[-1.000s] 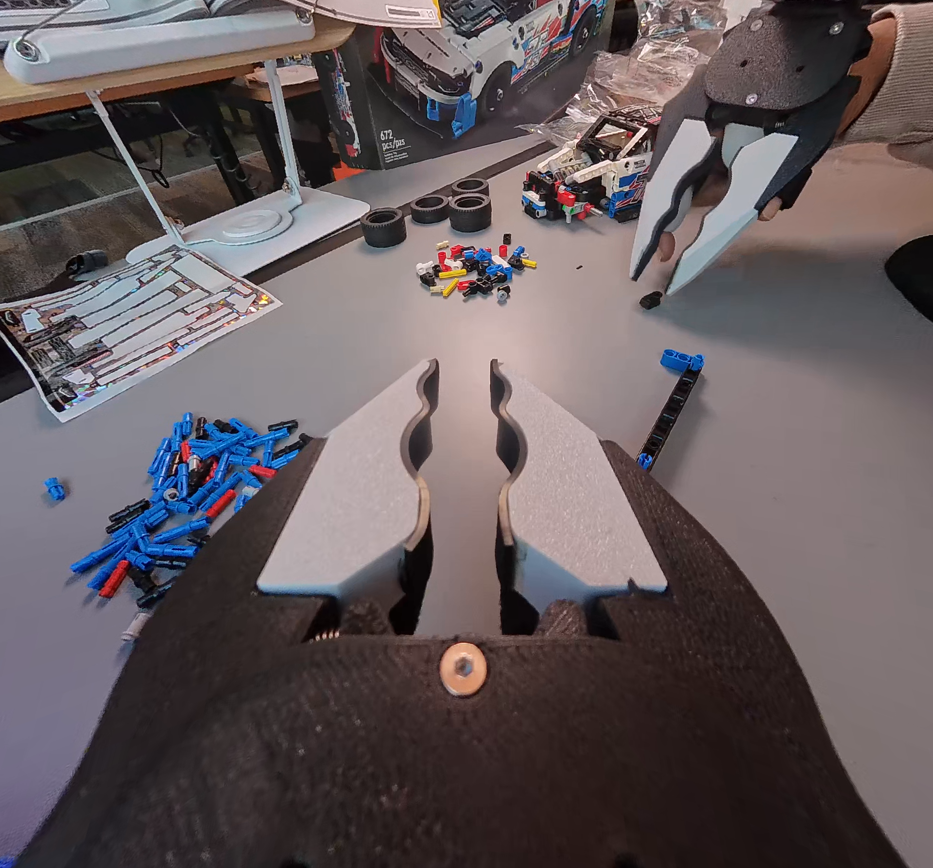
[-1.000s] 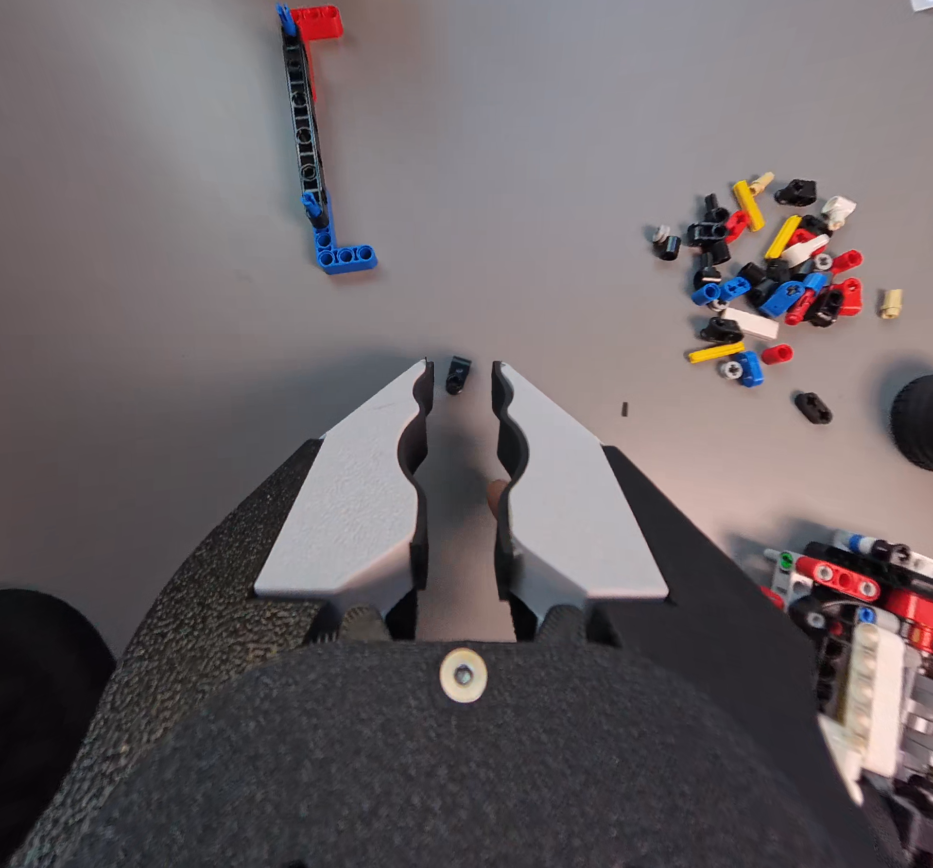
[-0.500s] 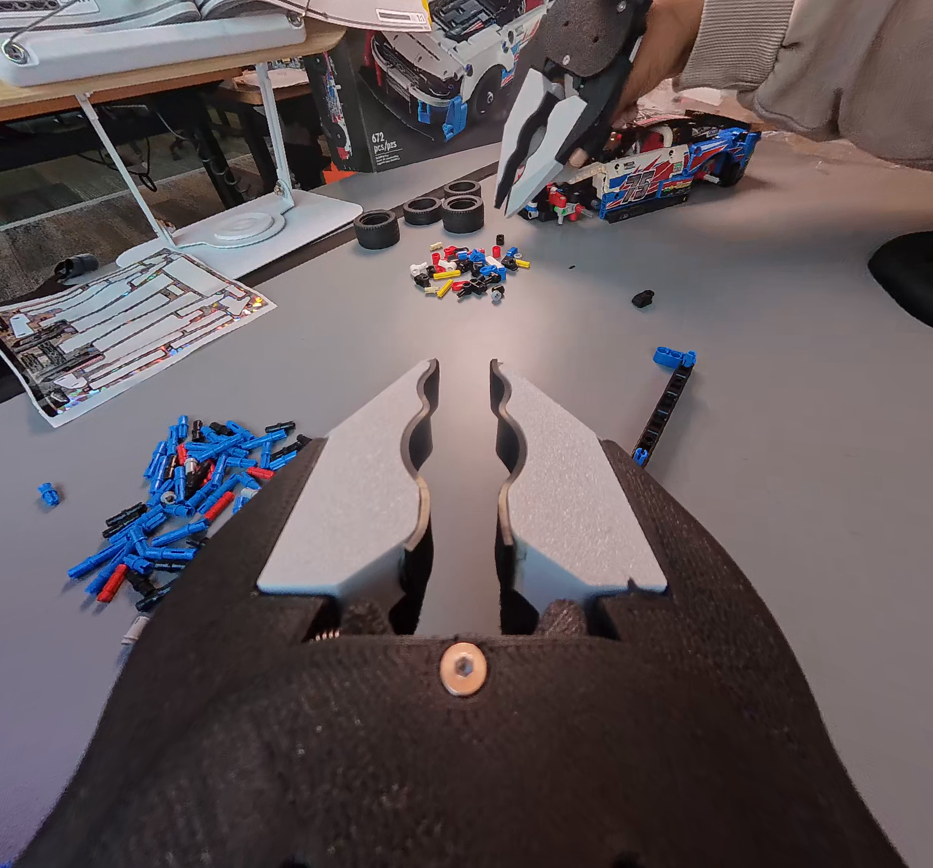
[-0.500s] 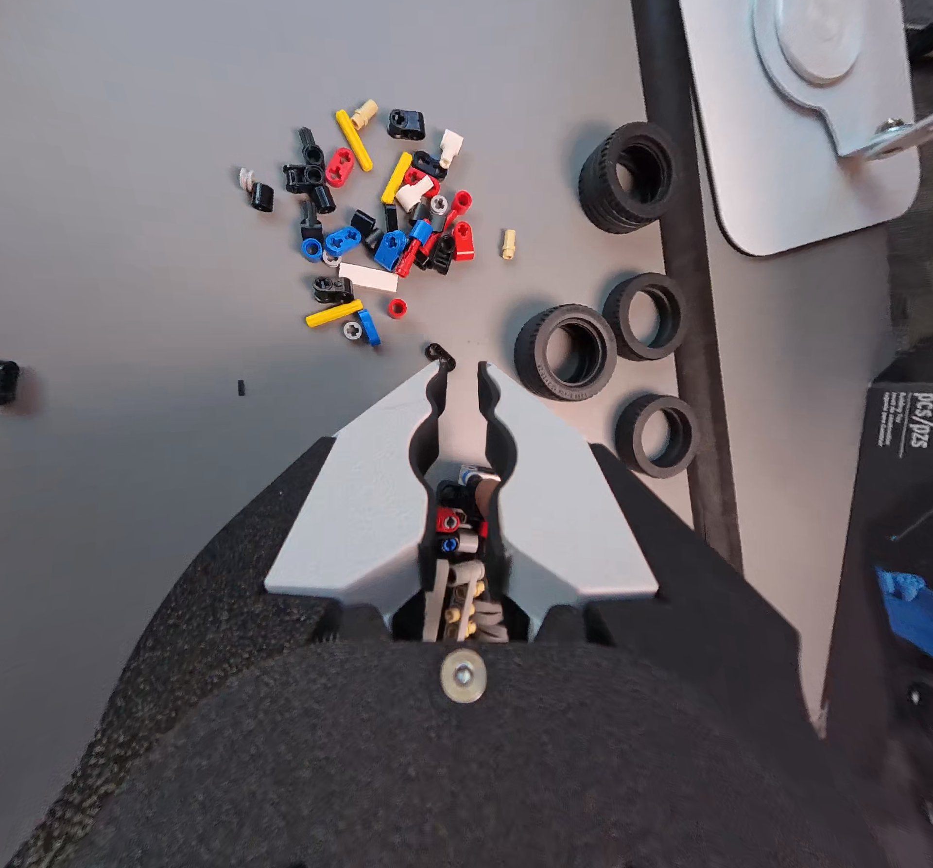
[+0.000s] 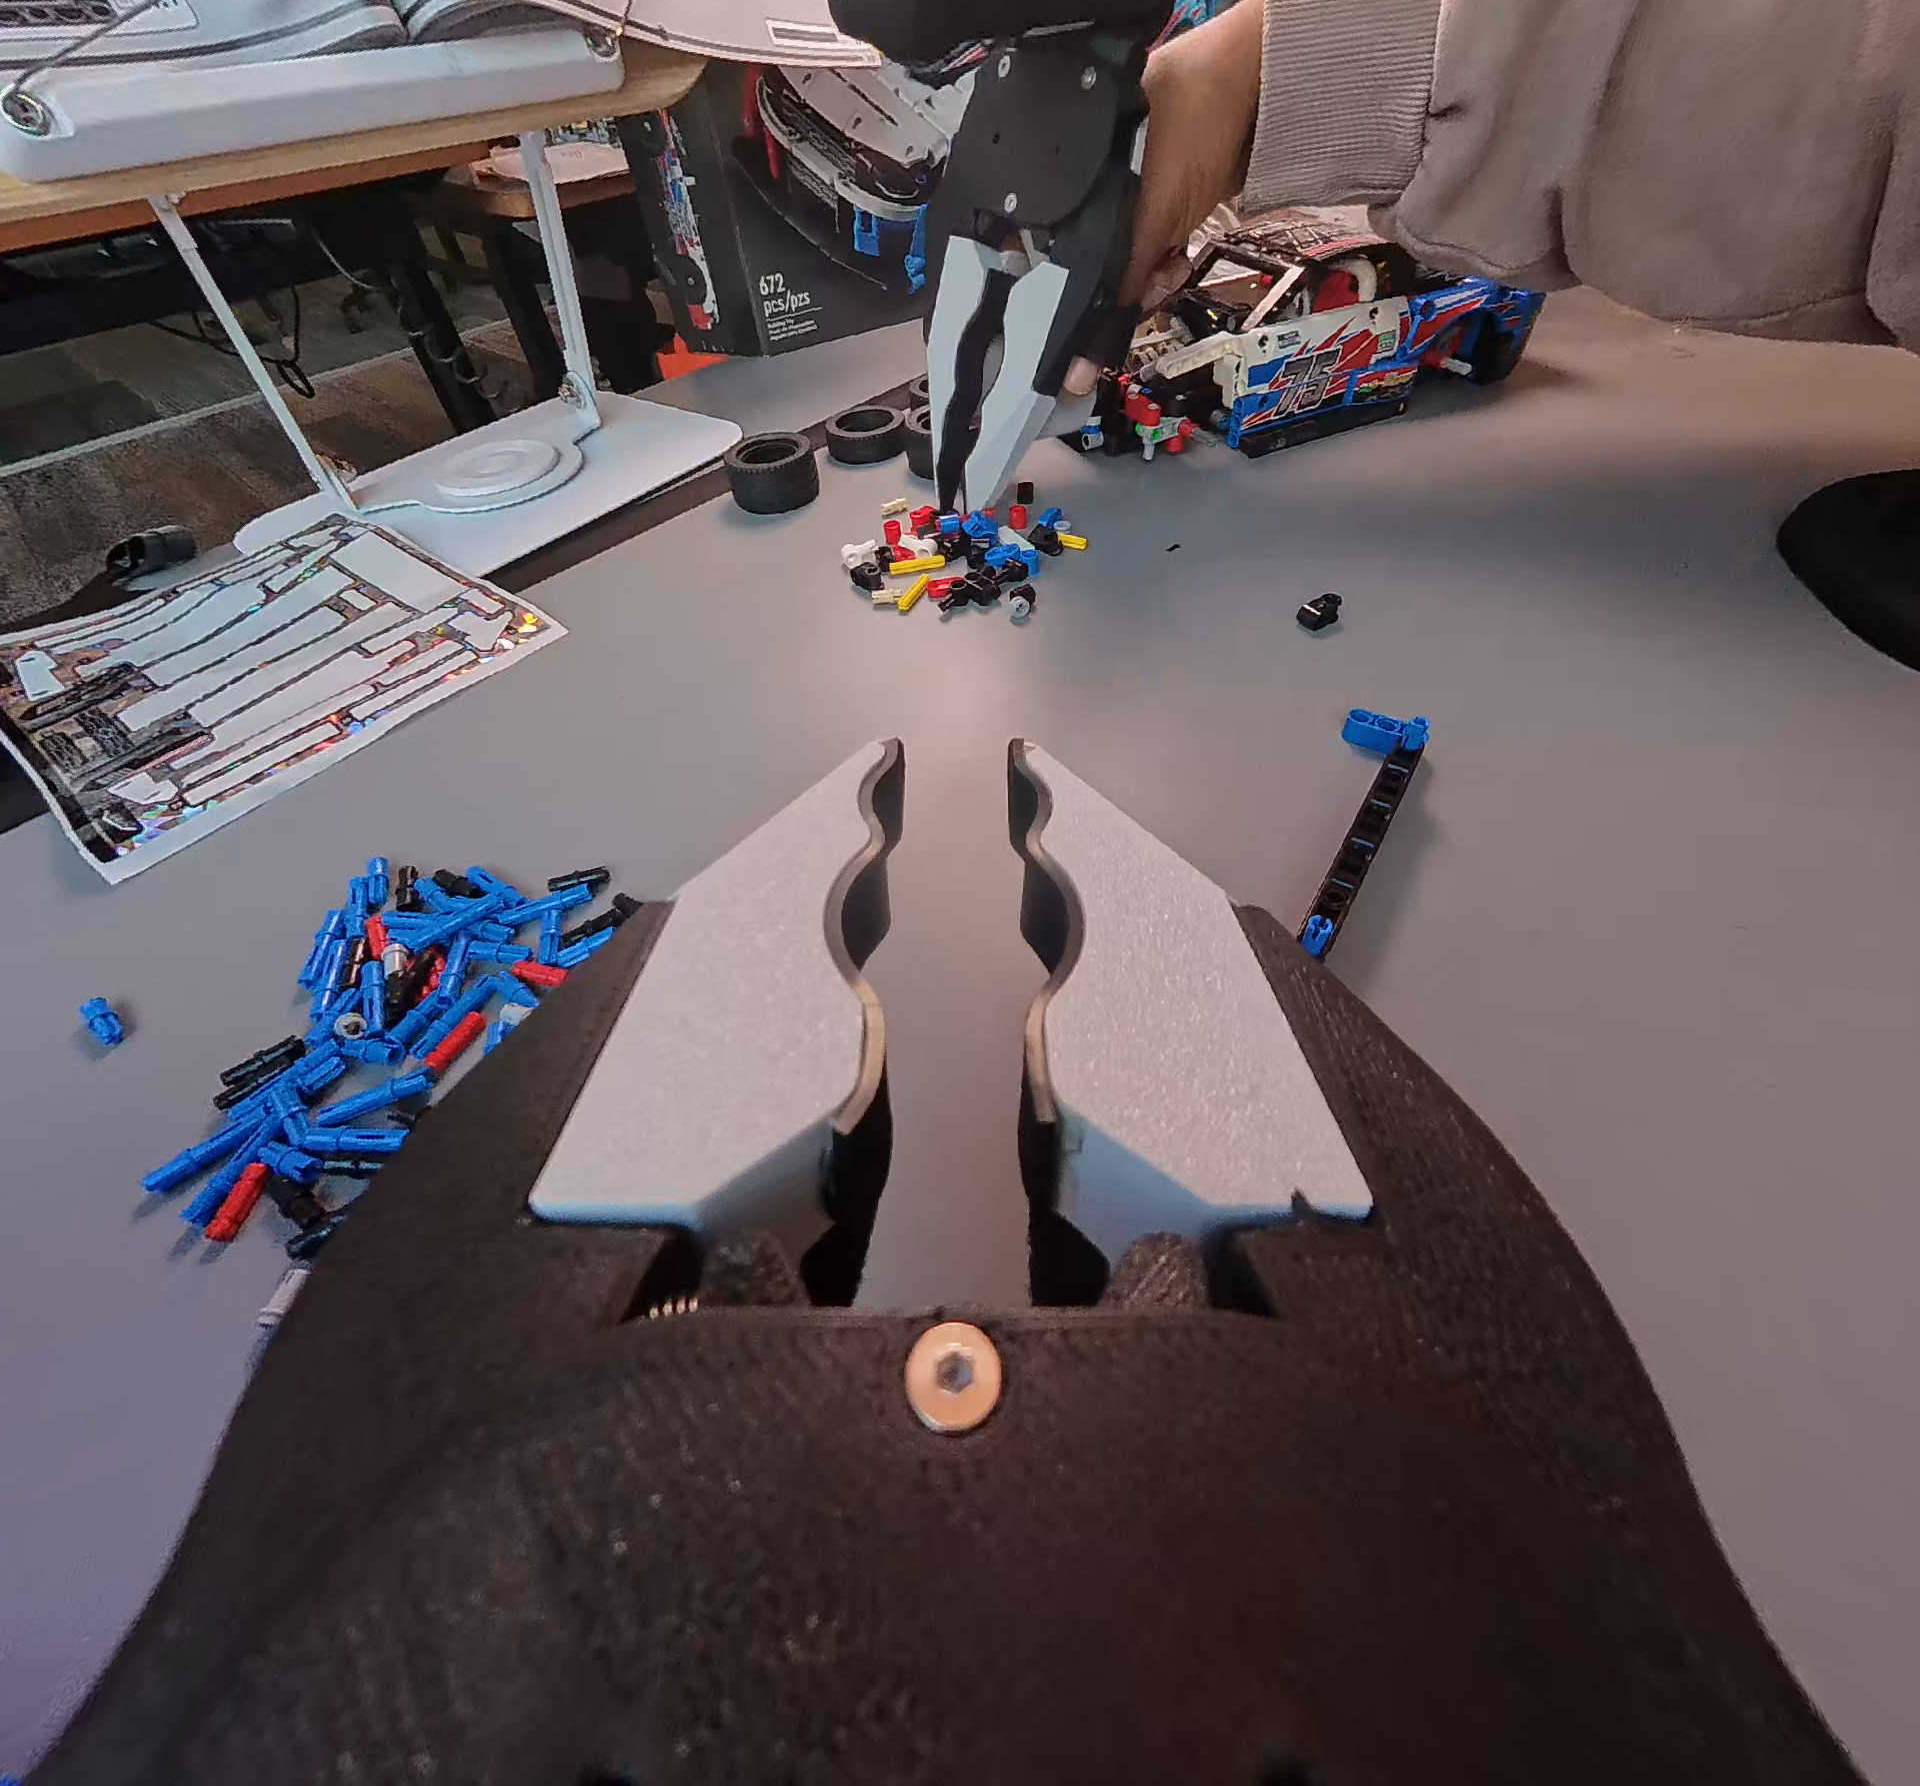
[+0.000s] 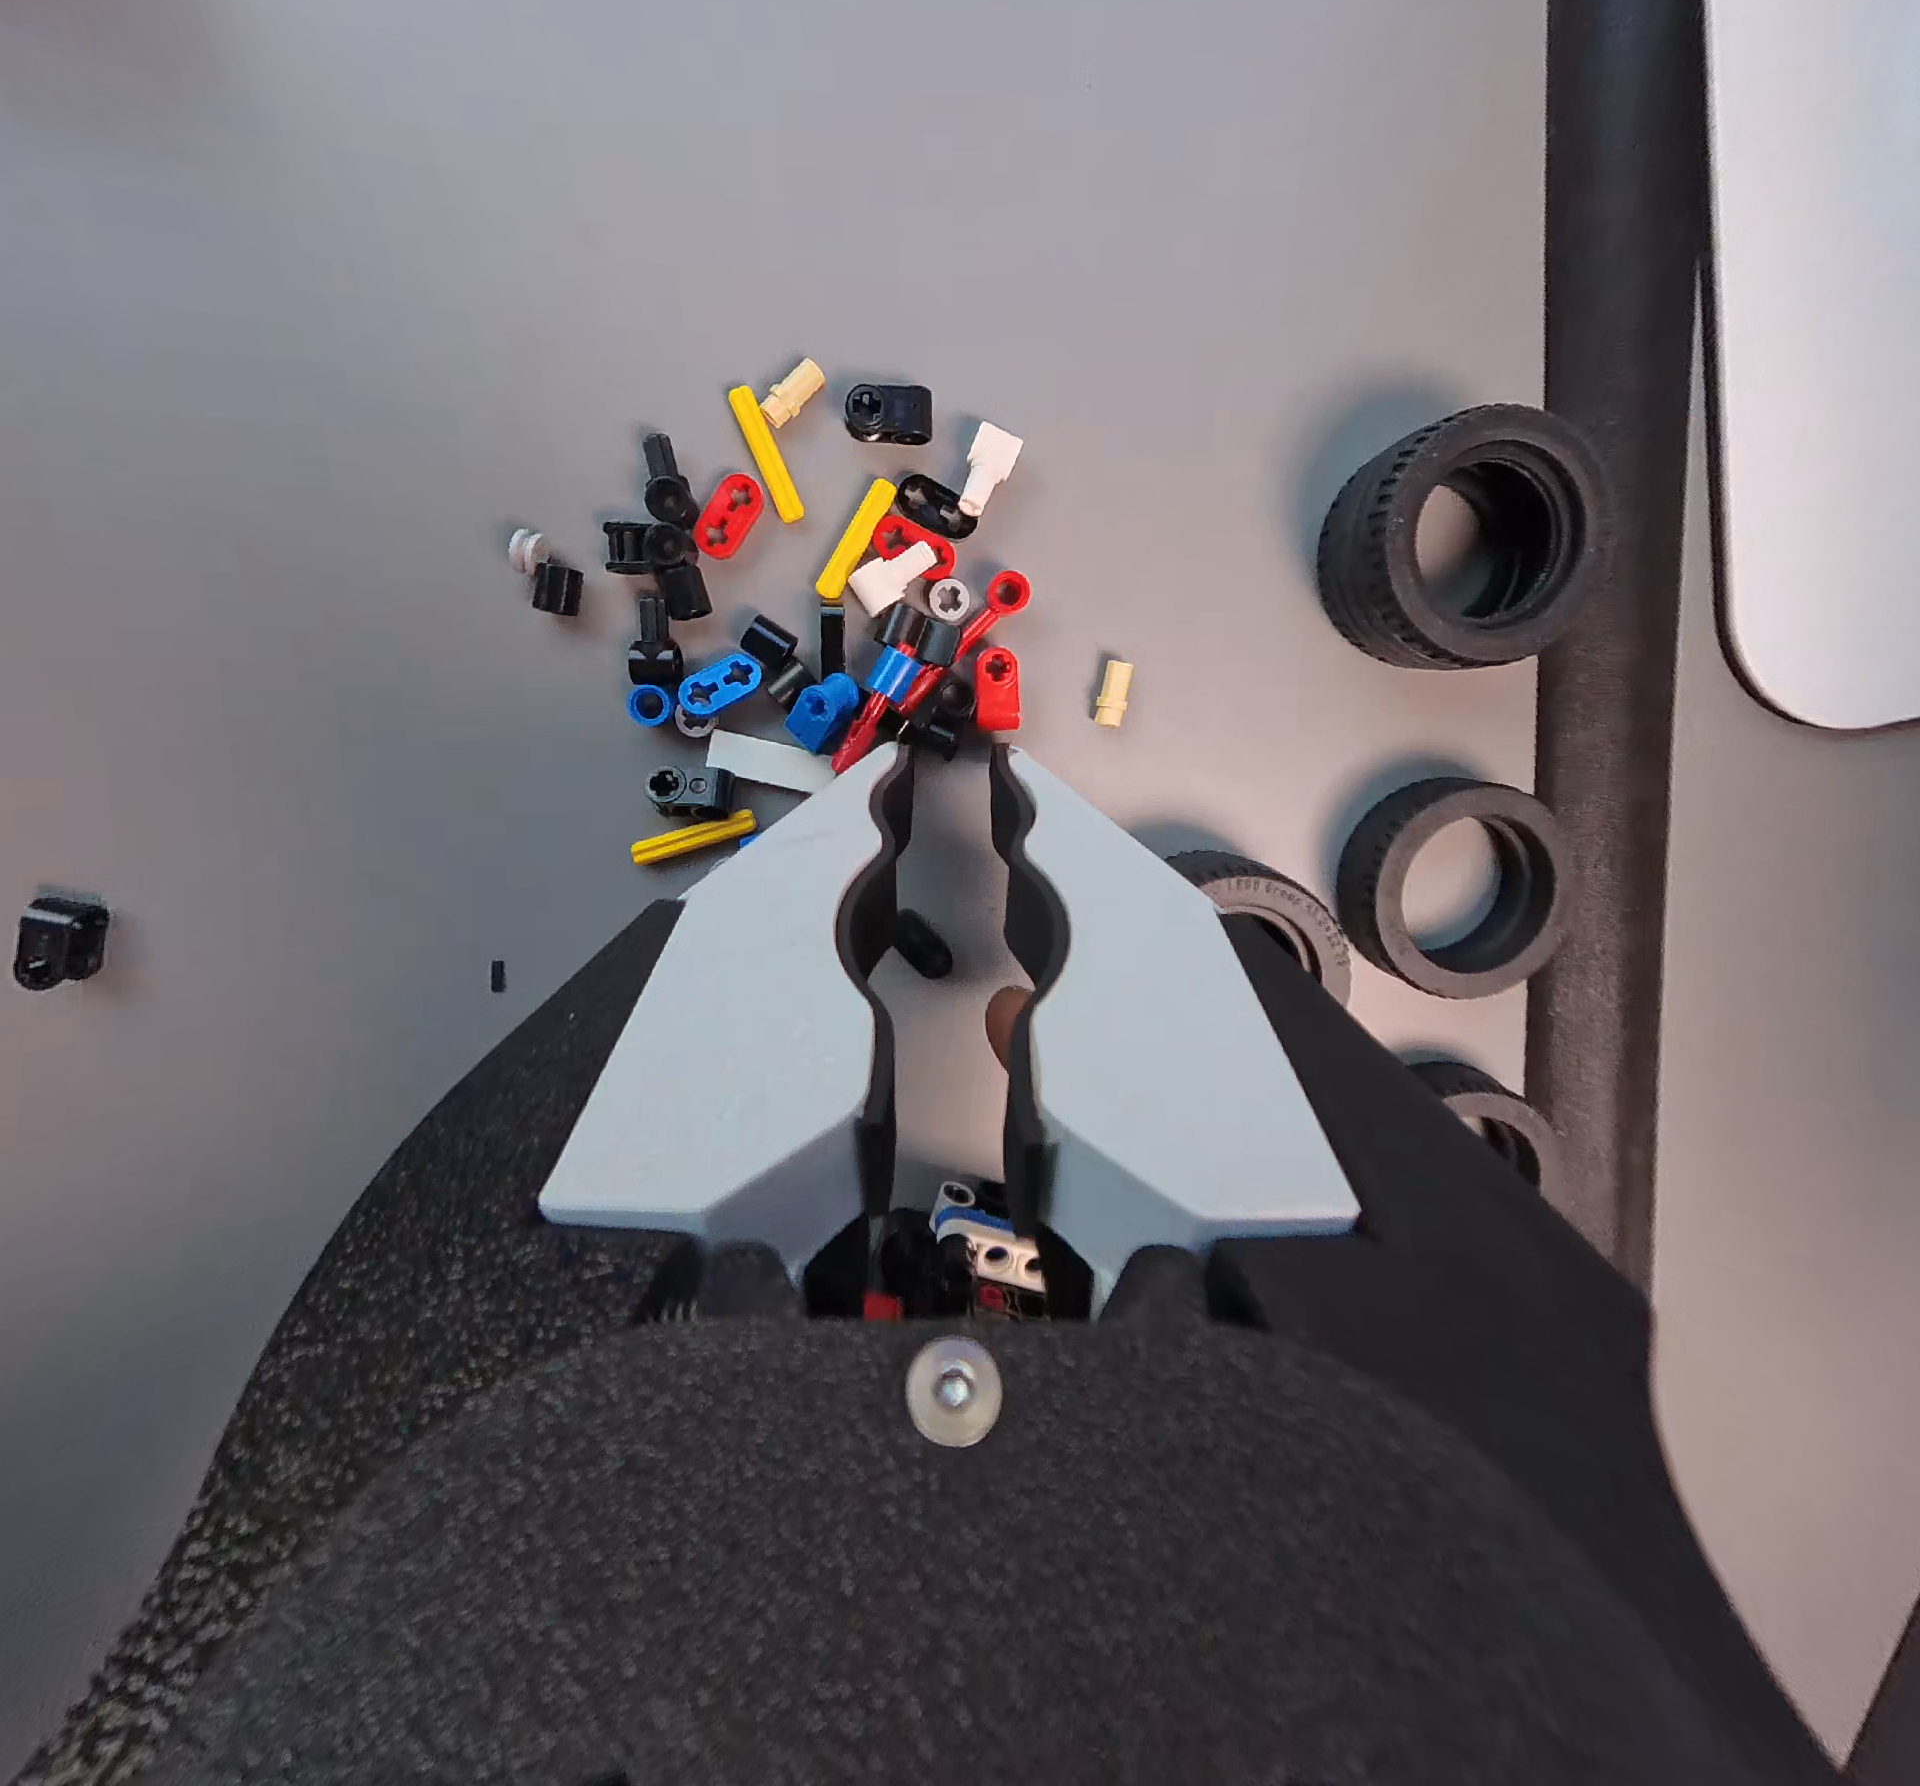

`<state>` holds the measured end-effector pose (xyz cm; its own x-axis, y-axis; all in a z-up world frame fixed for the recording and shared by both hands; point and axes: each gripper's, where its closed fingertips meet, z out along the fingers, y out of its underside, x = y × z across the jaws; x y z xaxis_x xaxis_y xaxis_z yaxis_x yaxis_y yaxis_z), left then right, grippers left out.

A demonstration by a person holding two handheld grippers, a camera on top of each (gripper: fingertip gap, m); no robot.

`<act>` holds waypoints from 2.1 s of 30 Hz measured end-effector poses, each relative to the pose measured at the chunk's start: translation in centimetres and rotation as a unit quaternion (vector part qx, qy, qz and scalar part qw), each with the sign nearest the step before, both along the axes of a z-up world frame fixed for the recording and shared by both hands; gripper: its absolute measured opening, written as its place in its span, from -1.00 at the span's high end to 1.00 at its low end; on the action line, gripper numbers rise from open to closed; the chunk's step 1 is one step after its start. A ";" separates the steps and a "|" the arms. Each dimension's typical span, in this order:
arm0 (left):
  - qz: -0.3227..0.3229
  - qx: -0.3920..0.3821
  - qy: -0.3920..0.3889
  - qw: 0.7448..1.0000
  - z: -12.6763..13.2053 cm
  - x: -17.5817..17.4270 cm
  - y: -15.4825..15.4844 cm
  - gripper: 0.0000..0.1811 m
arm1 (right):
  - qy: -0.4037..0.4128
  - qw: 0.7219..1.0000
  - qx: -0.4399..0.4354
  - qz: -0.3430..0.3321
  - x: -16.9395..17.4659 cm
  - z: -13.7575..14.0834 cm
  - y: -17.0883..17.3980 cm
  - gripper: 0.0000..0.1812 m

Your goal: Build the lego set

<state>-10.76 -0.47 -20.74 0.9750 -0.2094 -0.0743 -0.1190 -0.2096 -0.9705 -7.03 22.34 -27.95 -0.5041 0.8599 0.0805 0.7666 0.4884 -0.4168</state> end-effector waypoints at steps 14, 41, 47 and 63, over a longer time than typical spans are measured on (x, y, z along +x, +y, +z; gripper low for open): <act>-0.004 -0.004 -0.002 1.000 -0.2 0.1 0.0 0.79 | 0.008 0.999 -0.038 -0.024 -0.7 0.3 0.1 0.92; -0.003 -0.002 0.004 1.000 -0.1 0.1 0.0 0.80 | -0.002 0.997 -0.055 0.052 5.8 4.0 -5.2 0.91; -0.021 -0.005 0.013 1.000 -0.2 1.1 0.1 0.79 | -0.039 0.993 -0.057 0.091 12.2 0.8 -11.2 0.91; 0.007 -0.041 -0.008 0.999 -1.2 -0.1 -0.1 0.65 | 0.068 0.998 -0.003 0.004 2.2 2.2 -5.8 0.85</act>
<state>-10.85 -0.54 -21.94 0.9786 -0.2012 -0.0426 -0.1009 -0.2893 -0.9519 -4.83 16.53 -25.77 -0.4951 0.8570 0.1427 0.6996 0.4906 -0.5194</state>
